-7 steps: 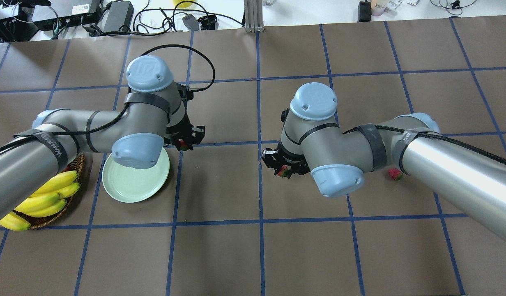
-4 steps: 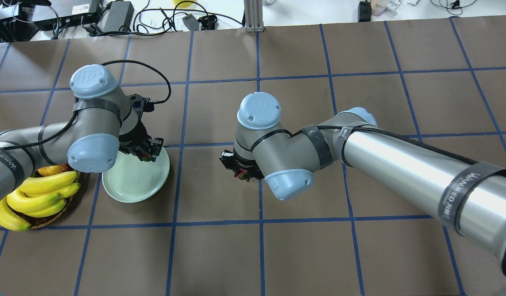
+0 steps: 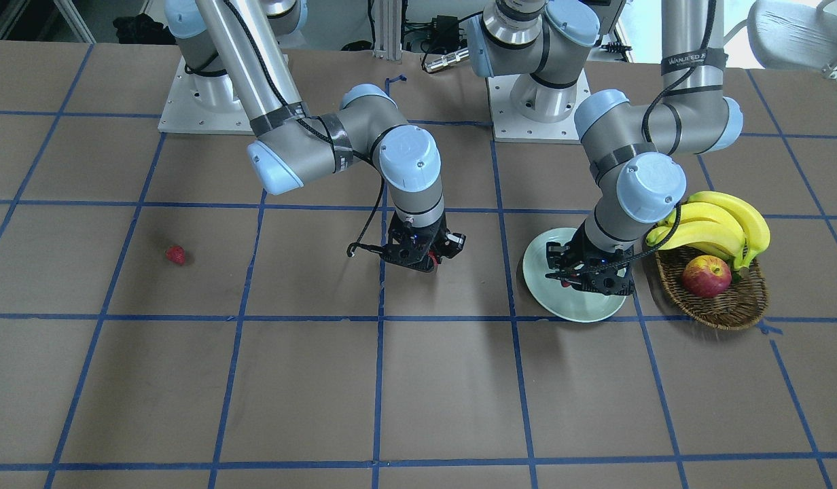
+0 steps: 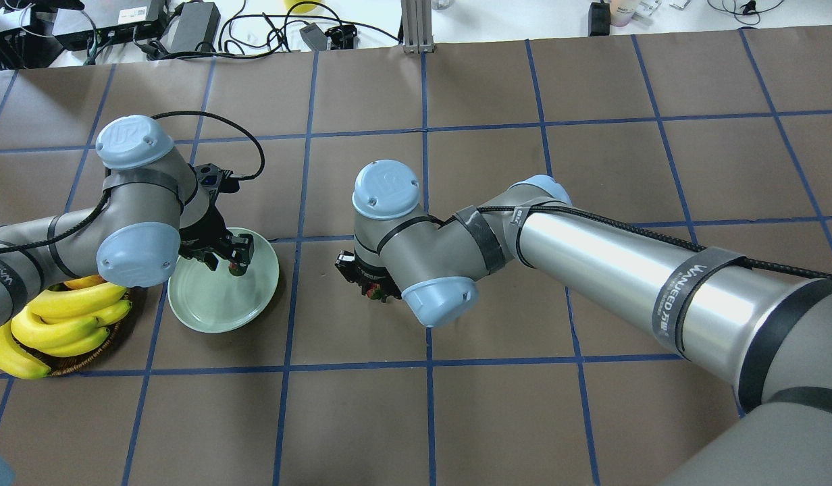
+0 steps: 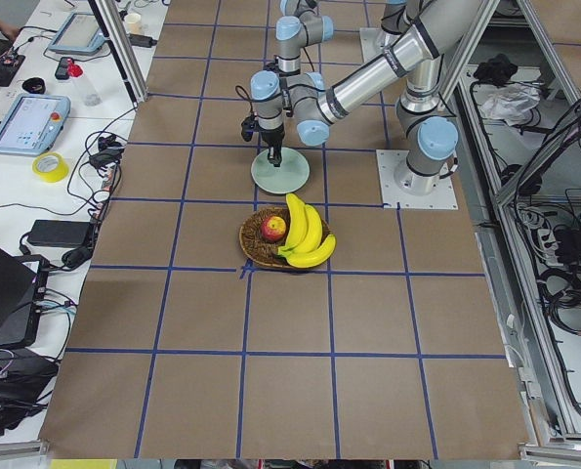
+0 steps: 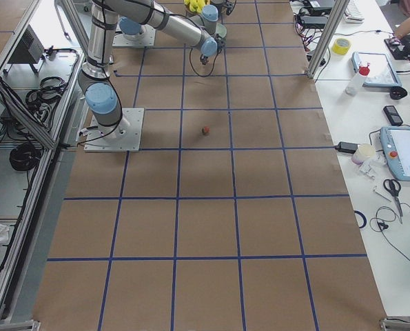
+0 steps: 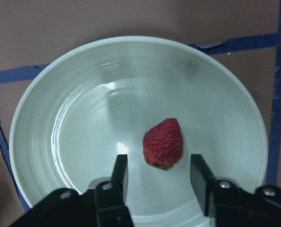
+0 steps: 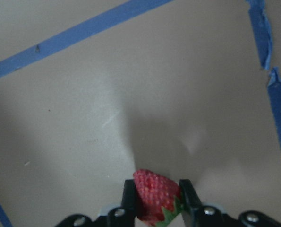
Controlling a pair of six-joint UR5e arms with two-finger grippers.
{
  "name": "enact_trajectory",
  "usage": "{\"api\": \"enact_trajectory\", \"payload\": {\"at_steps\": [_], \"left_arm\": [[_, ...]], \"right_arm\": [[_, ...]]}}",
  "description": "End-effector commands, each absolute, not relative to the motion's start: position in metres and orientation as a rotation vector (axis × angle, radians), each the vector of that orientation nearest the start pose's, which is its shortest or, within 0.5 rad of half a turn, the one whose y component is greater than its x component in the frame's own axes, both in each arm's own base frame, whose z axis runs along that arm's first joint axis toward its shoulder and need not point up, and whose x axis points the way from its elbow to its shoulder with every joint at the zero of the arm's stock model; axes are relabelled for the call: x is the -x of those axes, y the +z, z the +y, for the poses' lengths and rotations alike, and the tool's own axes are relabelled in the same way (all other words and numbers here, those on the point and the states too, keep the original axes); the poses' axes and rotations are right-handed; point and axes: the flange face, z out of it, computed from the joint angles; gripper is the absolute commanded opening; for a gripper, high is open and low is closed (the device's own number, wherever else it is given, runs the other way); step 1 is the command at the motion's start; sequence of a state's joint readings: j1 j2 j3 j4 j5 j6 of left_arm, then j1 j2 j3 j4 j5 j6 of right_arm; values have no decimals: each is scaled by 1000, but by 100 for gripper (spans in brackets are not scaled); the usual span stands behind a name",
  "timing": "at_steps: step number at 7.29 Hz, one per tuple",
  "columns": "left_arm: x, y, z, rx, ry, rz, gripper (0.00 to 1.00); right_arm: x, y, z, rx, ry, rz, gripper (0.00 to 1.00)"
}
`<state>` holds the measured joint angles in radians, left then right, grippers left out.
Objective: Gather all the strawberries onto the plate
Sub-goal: 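Drop strawberry into plate with left gripper while right gripper sets another mid-table, then grasp the mid-table strawberry with the left gripper while the right grasps the last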
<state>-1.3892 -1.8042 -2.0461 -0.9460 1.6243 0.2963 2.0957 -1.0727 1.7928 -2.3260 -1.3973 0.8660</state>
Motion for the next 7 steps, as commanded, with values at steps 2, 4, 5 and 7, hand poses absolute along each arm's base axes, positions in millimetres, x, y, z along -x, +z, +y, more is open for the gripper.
{"api": "enact_trajectory", "payload": {"at_steps": [2,4,5,7], "left_arm": [[43,242,-523,-137,52,3090,100],[66,252,-528,-38,13,3091,100],[84,255,-527,-52,-7,3097,100],[173,249,-509,266,-16,3107,100]], "right_arm": [[-397,216,-463,-292,41,2975,100],[-298,250,-481,-262,74,3051,100],[-259,252,-475,-205,62,3077,100],[-187,235,-455,-13,92,3194,97]]}}
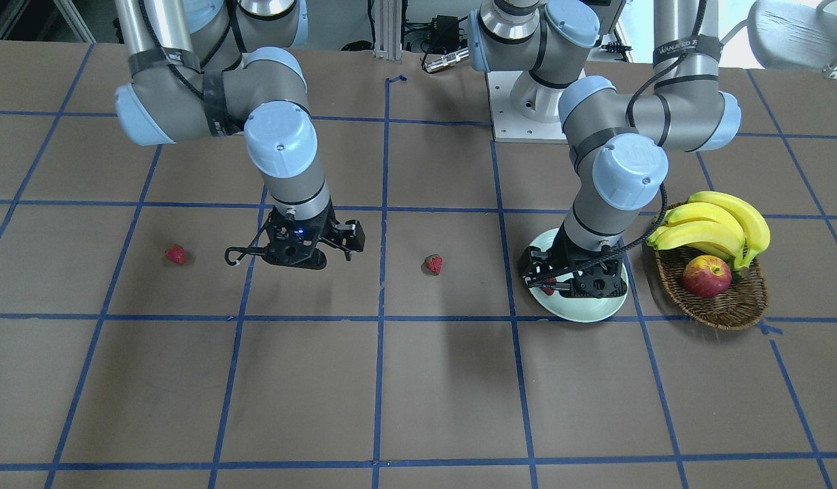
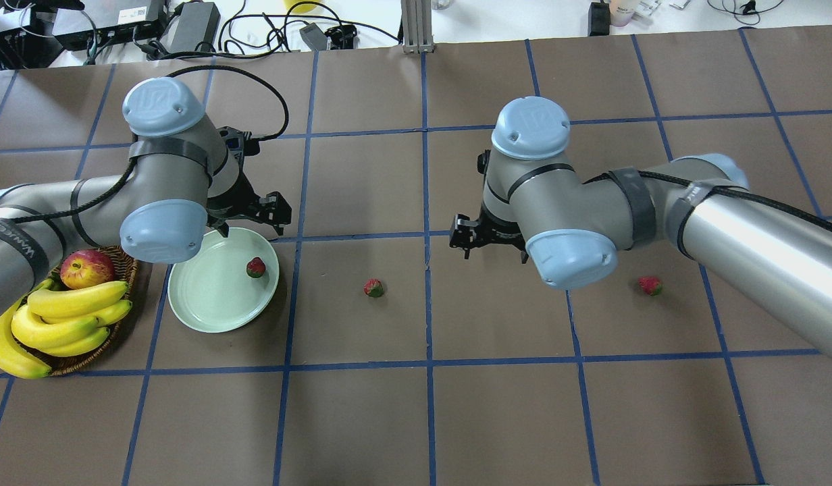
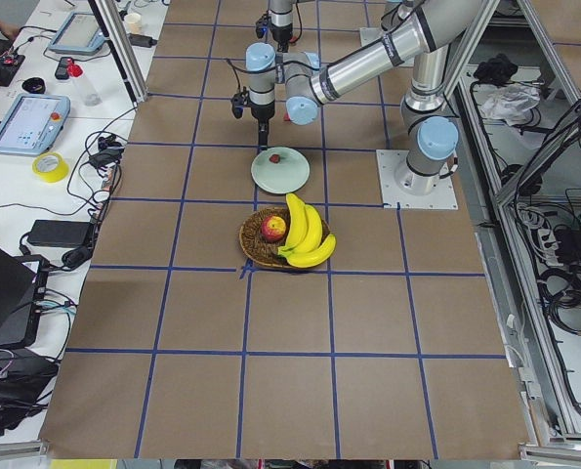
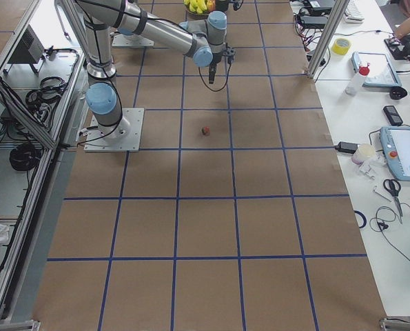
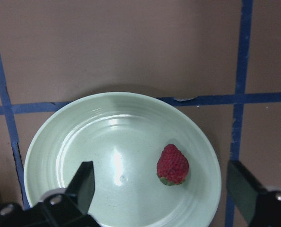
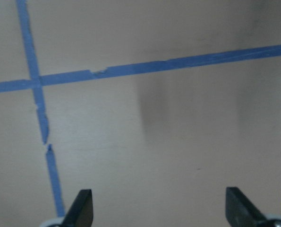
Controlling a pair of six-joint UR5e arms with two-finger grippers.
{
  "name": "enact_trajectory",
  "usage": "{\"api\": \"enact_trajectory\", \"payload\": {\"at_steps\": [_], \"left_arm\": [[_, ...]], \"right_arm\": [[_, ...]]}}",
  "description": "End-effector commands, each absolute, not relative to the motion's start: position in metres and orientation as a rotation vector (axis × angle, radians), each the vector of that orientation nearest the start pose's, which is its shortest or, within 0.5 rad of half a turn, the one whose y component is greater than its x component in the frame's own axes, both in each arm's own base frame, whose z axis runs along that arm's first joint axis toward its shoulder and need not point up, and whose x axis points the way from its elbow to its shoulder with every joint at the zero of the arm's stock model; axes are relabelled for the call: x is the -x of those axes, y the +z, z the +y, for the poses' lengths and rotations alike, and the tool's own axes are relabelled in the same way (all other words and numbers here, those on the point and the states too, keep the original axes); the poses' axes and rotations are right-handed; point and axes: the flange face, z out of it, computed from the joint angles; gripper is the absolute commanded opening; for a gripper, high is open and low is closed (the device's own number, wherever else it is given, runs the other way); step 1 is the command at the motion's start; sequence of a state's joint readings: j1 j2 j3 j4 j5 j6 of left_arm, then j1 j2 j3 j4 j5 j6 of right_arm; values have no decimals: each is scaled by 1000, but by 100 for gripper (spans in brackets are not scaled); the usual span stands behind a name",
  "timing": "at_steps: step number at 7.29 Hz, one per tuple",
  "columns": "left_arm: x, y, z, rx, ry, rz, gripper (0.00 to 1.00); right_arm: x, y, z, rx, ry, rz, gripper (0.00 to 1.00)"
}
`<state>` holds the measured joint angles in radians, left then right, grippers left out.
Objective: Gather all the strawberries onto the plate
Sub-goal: 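Grasp the mid-table strawberry with the left gripper while the right grasps the last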
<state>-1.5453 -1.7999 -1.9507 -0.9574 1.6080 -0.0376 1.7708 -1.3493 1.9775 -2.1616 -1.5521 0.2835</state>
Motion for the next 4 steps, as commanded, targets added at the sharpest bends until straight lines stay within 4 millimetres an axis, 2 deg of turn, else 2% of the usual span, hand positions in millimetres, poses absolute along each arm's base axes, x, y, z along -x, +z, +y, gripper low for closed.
{"api": "enact_trajectory", "payload": {"at_steps": [1,2,3,4], "left_arm": [[211,243,-501,425,-3,3091,100],[234,228,-494,534,41,3083,100],[252,215,-491,644,79,3099,100],[262,201,-490,710,78,3083,100]], "right_arm": [[-151,226,-448,46,126,3215,97],[-111,216,-449,104,121,3207,97],[-63,204,-448,156,131,3194,97],[-22,197,-446,215,119,3184,97]]}}
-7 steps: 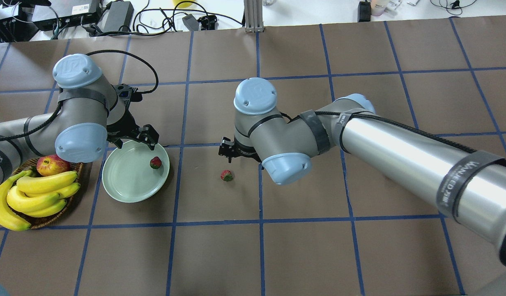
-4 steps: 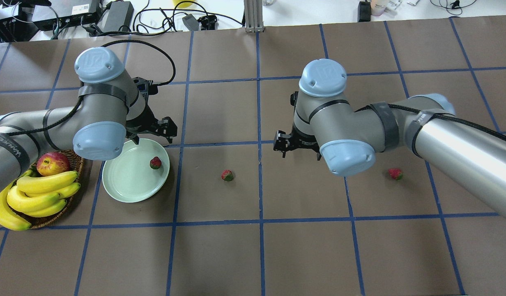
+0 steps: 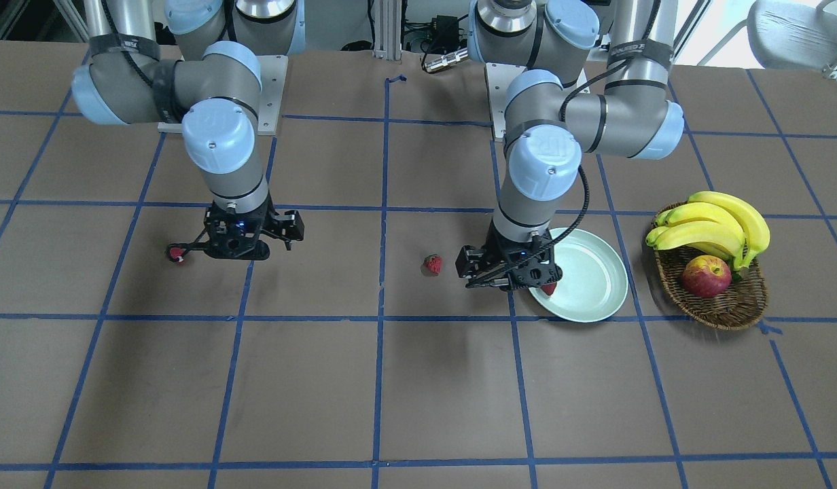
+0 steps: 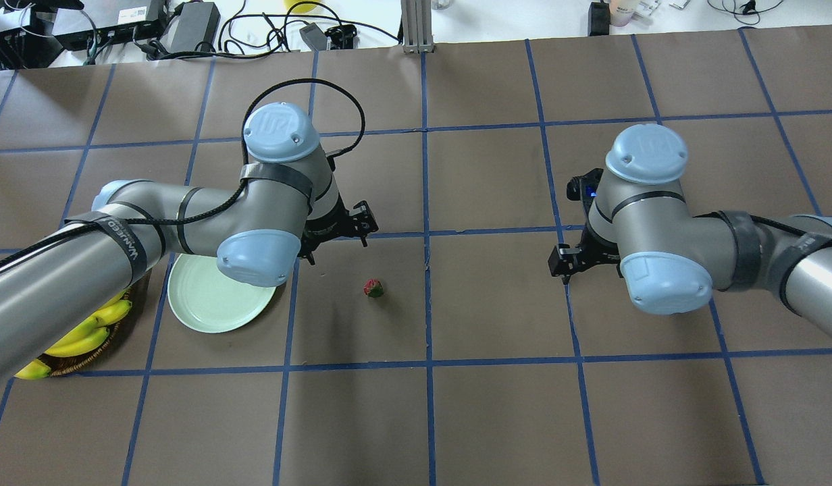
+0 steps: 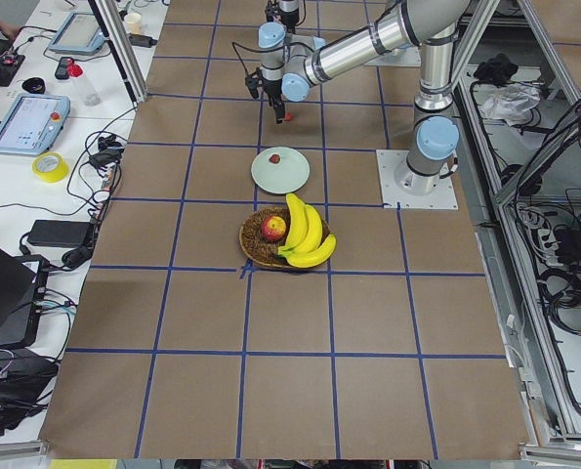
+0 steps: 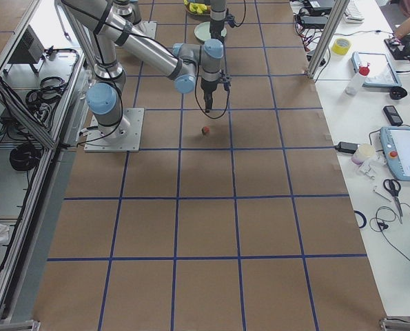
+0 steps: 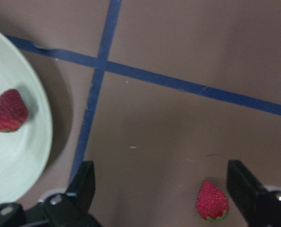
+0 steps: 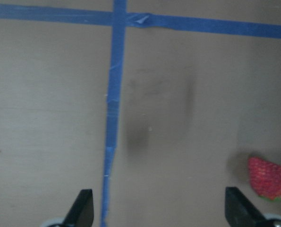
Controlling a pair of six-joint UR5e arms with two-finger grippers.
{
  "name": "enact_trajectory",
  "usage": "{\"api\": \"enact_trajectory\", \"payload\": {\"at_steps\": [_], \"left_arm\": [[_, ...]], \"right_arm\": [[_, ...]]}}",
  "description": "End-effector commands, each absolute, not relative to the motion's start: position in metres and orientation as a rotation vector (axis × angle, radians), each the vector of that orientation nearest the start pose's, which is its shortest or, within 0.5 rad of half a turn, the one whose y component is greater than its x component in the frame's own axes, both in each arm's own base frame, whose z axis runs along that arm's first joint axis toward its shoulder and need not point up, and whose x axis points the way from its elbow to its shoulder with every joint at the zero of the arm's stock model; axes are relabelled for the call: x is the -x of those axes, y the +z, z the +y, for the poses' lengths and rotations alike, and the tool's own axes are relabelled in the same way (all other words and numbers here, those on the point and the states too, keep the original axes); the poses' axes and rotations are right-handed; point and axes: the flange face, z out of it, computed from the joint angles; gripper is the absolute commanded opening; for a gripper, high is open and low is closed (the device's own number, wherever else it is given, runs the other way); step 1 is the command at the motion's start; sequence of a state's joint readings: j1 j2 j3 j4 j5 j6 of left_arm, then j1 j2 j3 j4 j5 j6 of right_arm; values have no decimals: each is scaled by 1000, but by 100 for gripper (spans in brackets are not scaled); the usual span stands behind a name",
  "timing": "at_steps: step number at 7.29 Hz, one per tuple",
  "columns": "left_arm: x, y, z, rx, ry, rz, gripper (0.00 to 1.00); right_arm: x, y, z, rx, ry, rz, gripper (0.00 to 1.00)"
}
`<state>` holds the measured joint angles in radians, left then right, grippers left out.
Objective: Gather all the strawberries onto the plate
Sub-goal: 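Grasp the mid-table strawberry with the left gripper while the right grasps the last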
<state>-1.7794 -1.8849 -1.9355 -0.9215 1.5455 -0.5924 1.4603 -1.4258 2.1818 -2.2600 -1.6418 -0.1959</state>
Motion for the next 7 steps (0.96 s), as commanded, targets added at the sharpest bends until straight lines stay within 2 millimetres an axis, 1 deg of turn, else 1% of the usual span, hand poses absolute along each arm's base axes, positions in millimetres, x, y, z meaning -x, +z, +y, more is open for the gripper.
{"api": "enact_trajectory", "payload": {"at_steps": [1,2,3,4,5,6,7], "left_arm": [[276,188,-483,732,111,3064,100],[286,180,-476,736,129,3050,100],[285,170,-471,728,154,3035,97],[284,167,-470,713,160,3031,83],[284,168,-472,713,153,3034,70],[284,168,-471,708,154,3035,48],[284,171,-472,712,148,3039,25]], "right_arm": [[6,193,-443,251,131,3165,96],[16,191,-442,229,143,3155,96],[15,188,-440,223,146,3148,91],[13,185,-441,223,138,3127,78],[11,177,-443,220,145,3103,63],[9,175,-442,173,157,3101,47],[11,176,-443,170,156,3106,27]]}}
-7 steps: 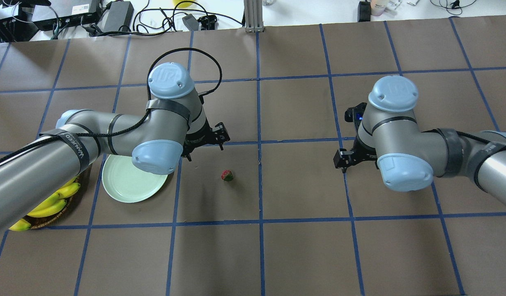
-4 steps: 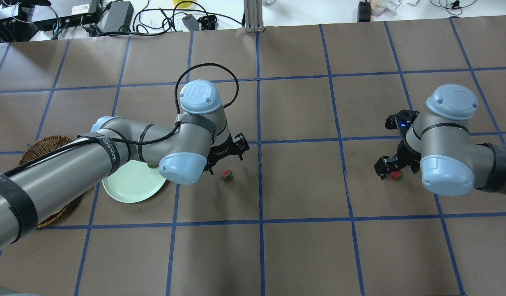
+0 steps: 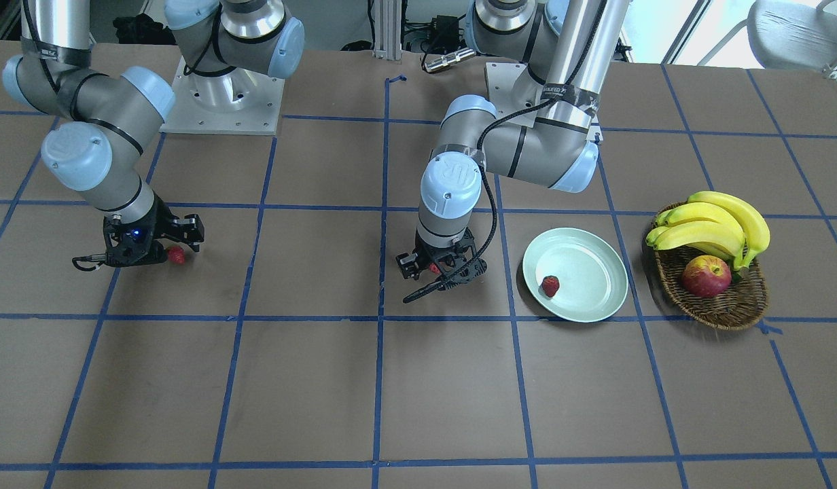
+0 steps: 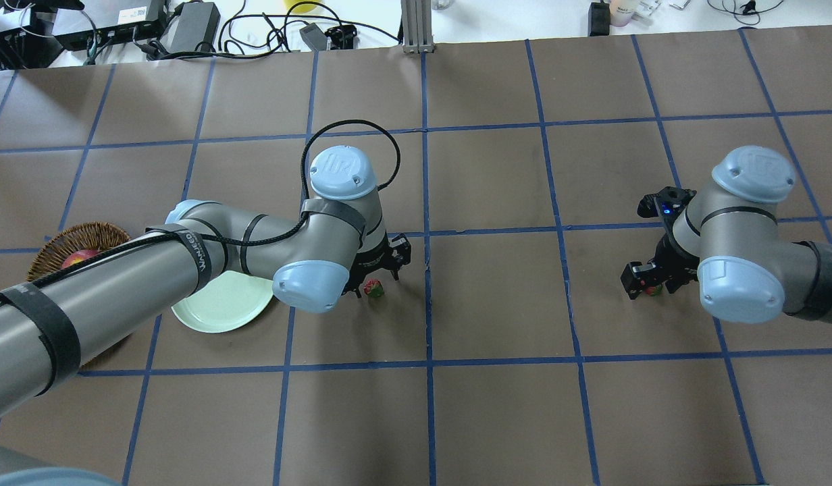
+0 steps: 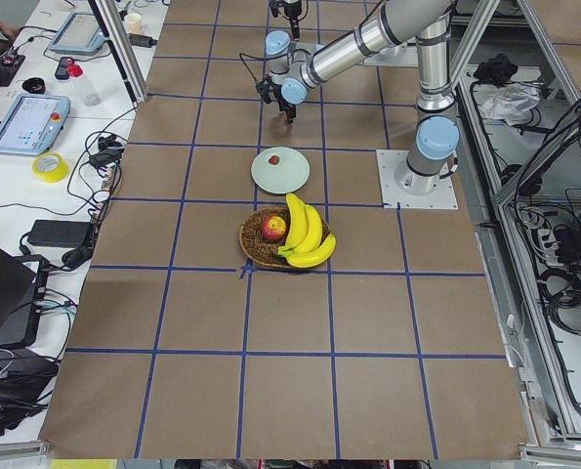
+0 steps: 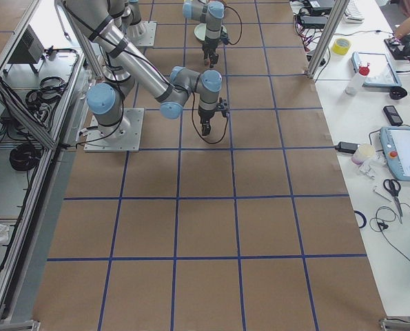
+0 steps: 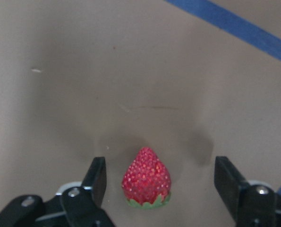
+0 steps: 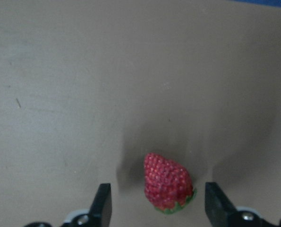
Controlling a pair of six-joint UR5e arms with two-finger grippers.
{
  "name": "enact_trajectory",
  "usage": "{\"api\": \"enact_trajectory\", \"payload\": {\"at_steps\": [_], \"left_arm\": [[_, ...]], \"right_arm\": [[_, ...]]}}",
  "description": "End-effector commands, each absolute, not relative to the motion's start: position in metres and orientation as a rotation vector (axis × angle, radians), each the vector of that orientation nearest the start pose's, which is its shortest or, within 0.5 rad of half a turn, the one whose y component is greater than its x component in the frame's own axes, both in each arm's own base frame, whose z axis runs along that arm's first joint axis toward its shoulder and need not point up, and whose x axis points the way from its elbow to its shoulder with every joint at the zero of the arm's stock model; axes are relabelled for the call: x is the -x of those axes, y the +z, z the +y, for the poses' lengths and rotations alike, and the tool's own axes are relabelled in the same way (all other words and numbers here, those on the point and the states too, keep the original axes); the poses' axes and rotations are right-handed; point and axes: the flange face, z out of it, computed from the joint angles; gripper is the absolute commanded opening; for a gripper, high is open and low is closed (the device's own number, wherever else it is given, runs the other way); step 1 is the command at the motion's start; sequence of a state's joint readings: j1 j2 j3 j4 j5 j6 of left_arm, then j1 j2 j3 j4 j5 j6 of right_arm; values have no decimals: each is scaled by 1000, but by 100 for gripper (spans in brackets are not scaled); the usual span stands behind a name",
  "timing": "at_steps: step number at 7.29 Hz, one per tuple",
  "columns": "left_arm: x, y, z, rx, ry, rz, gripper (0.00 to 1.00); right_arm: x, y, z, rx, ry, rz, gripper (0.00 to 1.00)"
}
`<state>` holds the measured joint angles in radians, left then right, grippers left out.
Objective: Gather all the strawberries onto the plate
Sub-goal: 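Grasp the mid-table strawberry with the left gripper while the right grasps the last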
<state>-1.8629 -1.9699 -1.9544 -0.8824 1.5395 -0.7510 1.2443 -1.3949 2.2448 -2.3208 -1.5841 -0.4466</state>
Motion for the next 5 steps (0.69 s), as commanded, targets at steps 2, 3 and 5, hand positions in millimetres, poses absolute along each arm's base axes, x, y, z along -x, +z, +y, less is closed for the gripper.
{"api": "enact_trajectory", "payload": {"at_steps": [2,3,5], "left_arm": [[283,173,-470,654,144,3055,0],[280,187,-472,550,108,3088,0],[209,220,-504,352,32,3143,0]], "right_arm": [[12,182,-446,160,136,3120,4],[7,192,-452,140,104,3122,4],[-63,205,-460,15,75,3139,4]]}}
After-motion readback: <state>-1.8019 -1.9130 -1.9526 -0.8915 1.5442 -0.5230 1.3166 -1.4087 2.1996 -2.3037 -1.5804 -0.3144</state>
